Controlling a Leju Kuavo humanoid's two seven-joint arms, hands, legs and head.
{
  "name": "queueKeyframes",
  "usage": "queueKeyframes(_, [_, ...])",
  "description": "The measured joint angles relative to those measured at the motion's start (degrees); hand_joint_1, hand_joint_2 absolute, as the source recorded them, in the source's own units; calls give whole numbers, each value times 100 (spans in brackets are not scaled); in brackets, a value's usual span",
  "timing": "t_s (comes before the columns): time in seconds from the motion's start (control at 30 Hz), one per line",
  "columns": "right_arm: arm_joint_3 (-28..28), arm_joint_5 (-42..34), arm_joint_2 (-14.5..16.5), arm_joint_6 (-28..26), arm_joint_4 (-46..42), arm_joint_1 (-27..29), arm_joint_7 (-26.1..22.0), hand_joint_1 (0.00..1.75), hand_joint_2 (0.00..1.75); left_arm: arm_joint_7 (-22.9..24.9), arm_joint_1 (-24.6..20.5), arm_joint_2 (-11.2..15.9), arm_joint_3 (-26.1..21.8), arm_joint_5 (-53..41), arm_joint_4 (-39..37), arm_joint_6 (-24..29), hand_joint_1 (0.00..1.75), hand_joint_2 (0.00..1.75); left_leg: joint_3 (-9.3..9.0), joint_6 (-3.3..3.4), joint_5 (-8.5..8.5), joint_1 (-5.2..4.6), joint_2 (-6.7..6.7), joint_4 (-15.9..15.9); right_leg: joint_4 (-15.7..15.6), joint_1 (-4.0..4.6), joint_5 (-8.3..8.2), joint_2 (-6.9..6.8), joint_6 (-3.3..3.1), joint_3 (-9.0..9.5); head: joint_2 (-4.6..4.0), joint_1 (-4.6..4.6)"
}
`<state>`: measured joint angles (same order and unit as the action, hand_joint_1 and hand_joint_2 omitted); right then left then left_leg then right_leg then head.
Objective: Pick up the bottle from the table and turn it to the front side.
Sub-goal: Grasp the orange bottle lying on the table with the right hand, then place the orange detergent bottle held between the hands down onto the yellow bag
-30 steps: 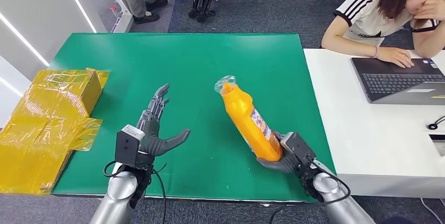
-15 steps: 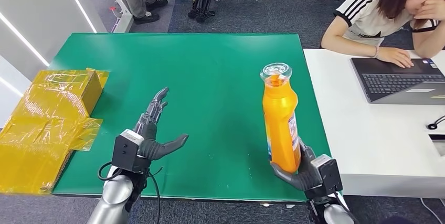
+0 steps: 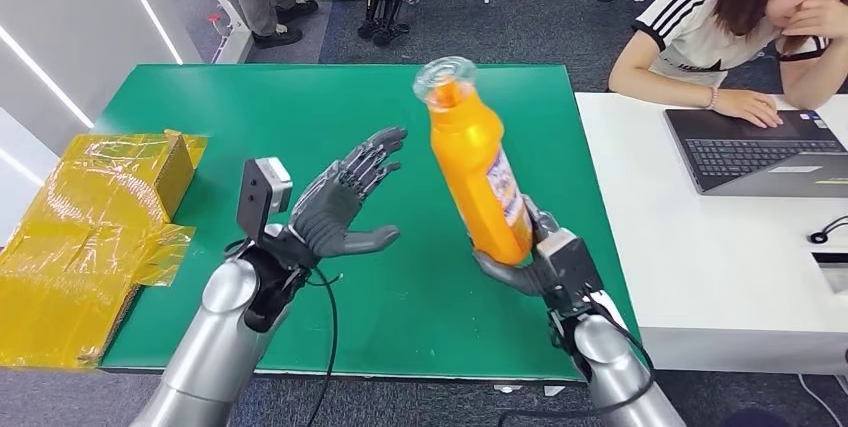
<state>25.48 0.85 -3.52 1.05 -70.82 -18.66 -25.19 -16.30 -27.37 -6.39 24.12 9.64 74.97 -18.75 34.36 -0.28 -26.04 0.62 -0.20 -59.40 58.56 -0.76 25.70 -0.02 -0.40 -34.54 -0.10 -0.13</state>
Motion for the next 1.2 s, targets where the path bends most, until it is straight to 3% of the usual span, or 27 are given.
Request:
queueKeyframes(0.17, [457,35,353,-7,784,-773,125,175,175,492,-820,-59,161,664,-399,-293,0,175,3,-5,7,1,0,0,4,1,-4,1,-3,-4,1,1])
queueKeyframes(0.3, [653,47,589,1,1254,-1163,180,175,175,637,-1191,-89,210,887,-545,-311,0,175,6,-5,6,0,5,0,3,1,-4,6,-3,-8,-1,0])
queueKeyframes(0.63, [865,121,865,-170,1722,-1410,287,175,175,637,-1603,-195,444,620,-792,186,0,175,24,-4,6,-2,1,-1,0,-1,-5,3,-2,-22,1,2])
queueKeyframes(0.97, [871,318,879,-302,1755,-1345,416,175,175,564,-1835,-195,490,135,-1383,463,0,175,25,-4,6,-2,2,-1,1,0,-5,6,-3,-28,0,0])
queueKeyframes(1.1, [870,322,853,-301,1760,-1316,416,175,175,554,-1866,-193,528,78,-1543,460,175,175,29,-4,6,-2,3,-1,1,0,-5,6,-3,-31,1,1])
queueKeyframes(1.2, [860,294,827,-297,1762,-1293,432,175,175,518,-1876,-187,551,-46,-1612,501,175,175,30,-4,6,-2,2,-1,0,-1,-5,6,-2,-31,0,1])
